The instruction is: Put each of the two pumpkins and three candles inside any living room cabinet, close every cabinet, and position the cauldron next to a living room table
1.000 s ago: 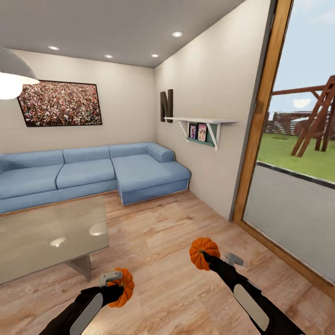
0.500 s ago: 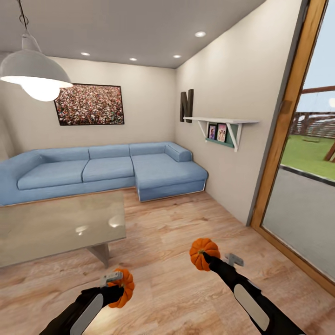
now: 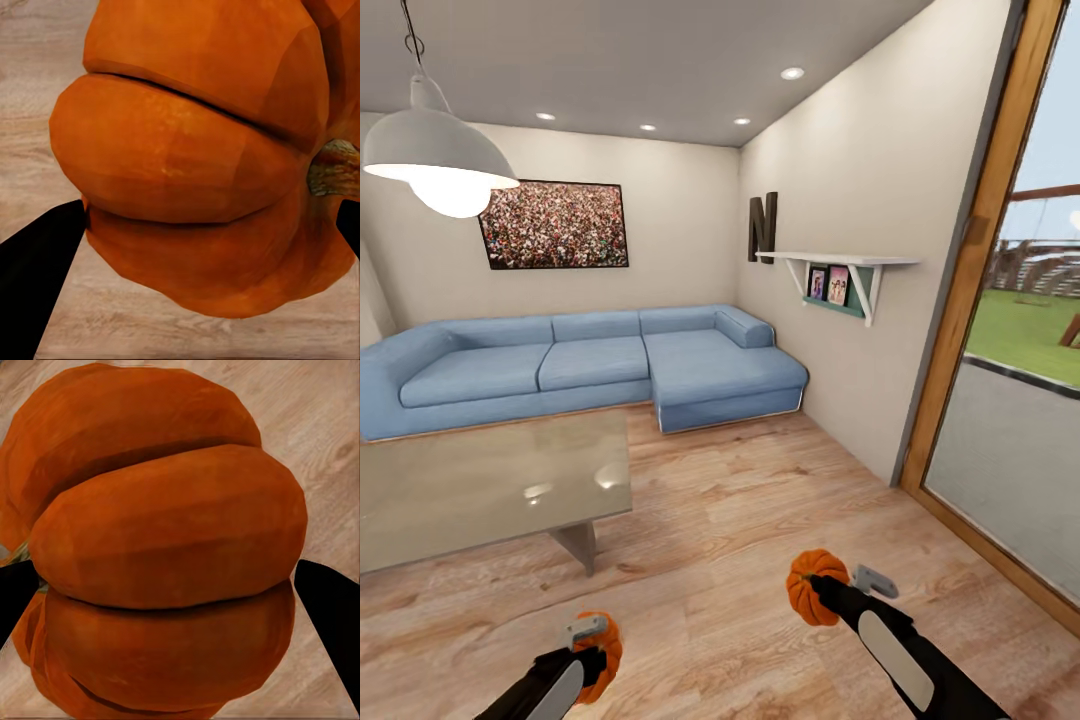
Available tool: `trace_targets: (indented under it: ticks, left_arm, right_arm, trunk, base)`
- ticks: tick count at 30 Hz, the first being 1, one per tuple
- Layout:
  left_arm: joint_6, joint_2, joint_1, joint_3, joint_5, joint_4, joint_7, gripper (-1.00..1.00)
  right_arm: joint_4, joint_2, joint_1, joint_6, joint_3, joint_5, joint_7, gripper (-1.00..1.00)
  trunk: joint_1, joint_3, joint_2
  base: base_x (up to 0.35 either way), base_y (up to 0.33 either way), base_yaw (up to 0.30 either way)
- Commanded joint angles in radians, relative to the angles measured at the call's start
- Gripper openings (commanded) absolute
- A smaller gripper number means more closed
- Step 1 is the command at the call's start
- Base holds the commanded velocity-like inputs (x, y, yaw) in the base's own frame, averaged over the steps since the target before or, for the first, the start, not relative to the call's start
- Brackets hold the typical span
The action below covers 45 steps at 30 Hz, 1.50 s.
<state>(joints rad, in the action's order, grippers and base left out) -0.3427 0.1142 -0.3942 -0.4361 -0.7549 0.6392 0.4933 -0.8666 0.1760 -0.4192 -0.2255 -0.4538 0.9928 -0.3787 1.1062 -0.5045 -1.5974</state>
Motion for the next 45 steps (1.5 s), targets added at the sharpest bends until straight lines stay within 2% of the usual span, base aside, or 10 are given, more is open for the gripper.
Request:
trace_targets:
  ticks: [1, 8, 15, 24, 25, 30, 35, 37, 42, 45]
  left_arm:
    - [0.021, -0.002, -0.002, -0.010, -0.004, -0.023, 0.006, -1.00]
    - [0.045, -0.007, -0.002, -0.012, -0.009, -0.045, 0.003, -1.00]
    - [0.045, -0.006, -0.002, -0.011, -0.011, -0.048, -0.036, -1.00]
    - [0.033, -0.007, -0.002, -0.012, -0.021, -0.056, -0.044, -1.00]
    - [0.033, -0.007, -0.002, -0.012, -0.021, -0.056, -0.044, -1.00]
    - [0.031, -0.007, -0.002, -0.012, -0.022, -0.056, -0.044, -1.00]
    - [0.028, -0.007, -0.002, -0.005, -0.025, -0.061, -0.042, -1.00]
    - [0.026, -0.008, -0.002, -0.001, -0.027, -0.105, -0.041, -1.00]
    - [0.021, -0.010, -0.003, -0.002, -0.034, -0.134, -0.043, -1.00]
    - [0.018, -0.010, -0.004, -0.003, -0.032, -0.136, -0.045, -1.00]
  right_arm:
    - [0.007, -0.011, -0.001, -0.001, -0.004, 0.001, -0.008, -1.00]
    - [0.035, -0.030, -0.001, 0.007, -0.006, -0.003, -0.003, -1.00]
    - [0.036, -0.032, -0.001, 0.000, -0.008, -0.003, -0.005, -1.00]
    - [0.038, -0.035, -0.001, -0.010, -0.008, -0.002, -0.005, -1.00]
    - [0.038, -0.035, -0.001, -0.010, -0.012, -0.002, -0.005, -1.00]
    - [0.038, -0.035, -0.001, -0.011, -0.106, -0.001, -0.022, -1.00]
    - [0.038, -0.035, -0.001, -0.011, -0.120, 0.000, -0.028, -1.00]
    - [0.039, -0.035, -0.001, -0.012, -0.121, 0.000, -0.043, -1.00]
    - [0.039, -0.035, -0.001, -0.022, -0.121, 0.001, -0.142, -1.00]
    - [0.039, -0.035, -0.001, -0.055, -0.121, 0.000, -0.162, -1.00]
  trunk:
    - [0.000, -0.001, -0.001]
    - [0.000, -0.001, -0.001]
    - [-0.027, 0.019, 0.048]
    - [-0.061, 0.034, 0.111]
    - [-0.065, 0.036, 0.118]
    - [-0.084, 0.044, 0.153]
    - [-0.104, 0.053, 0.188]
    - [-0.111, 0.057, 0.202]
    - [-0.130, 0.067, 0.237]
    - [-0.142, 0.072, 0.258]
  base:
    - [0.000, 0.000, 0.000]
    - [0.000, 0.000, 0.000]
    - [0.000, 0.000, 0.007]
    - [0.000, 0.000, 0.079]
    - [0.000, 0.000, 0.092]
    - [0.000, 0.000, 0.140]
    - [0.000, 0.000, 0.201]
    - [0.000, 0.000, 0.207]
    - [0.000, 0.000, 0.207]
    - [0.000, 0.000, 0.207]
